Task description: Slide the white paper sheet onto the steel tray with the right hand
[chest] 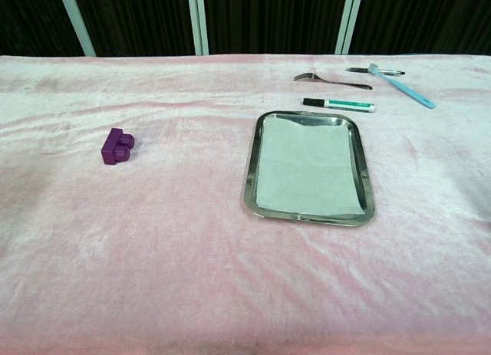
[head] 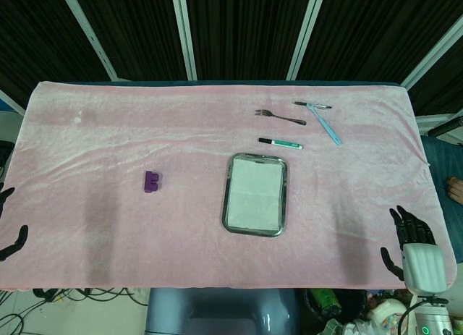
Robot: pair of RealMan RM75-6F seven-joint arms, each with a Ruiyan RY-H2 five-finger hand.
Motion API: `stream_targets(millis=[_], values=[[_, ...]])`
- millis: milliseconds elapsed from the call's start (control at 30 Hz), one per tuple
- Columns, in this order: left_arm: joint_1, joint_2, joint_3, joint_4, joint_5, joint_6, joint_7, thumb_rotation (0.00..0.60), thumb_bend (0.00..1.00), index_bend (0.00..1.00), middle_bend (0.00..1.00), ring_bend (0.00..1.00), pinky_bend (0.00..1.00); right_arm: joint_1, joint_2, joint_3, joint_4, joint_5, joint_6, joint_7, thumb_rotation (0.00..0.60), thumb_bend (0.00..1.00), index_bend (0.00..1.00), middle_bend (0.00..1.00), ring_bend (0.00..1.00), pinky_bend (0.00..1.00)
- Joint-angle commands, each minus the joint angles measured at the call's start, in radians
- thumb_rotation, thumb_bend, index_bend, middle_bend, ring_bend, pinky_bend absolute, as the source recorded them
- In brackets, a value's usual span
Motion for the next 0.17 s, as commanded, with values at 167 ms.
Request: stream_targets(millis=[167], values=[[-0.001, -0.001, -0.001, 0.002, 0.001, 0.001, 0.005, 0.600, 0.40, 0.12, 0.04, 0.00, 0.00, -0.015, 0.008, 0.016, 0.004, -0.019, -0.002, 0.006, 0.600, 0.27, 0.09, 0.05, 0.11, 0.17]])
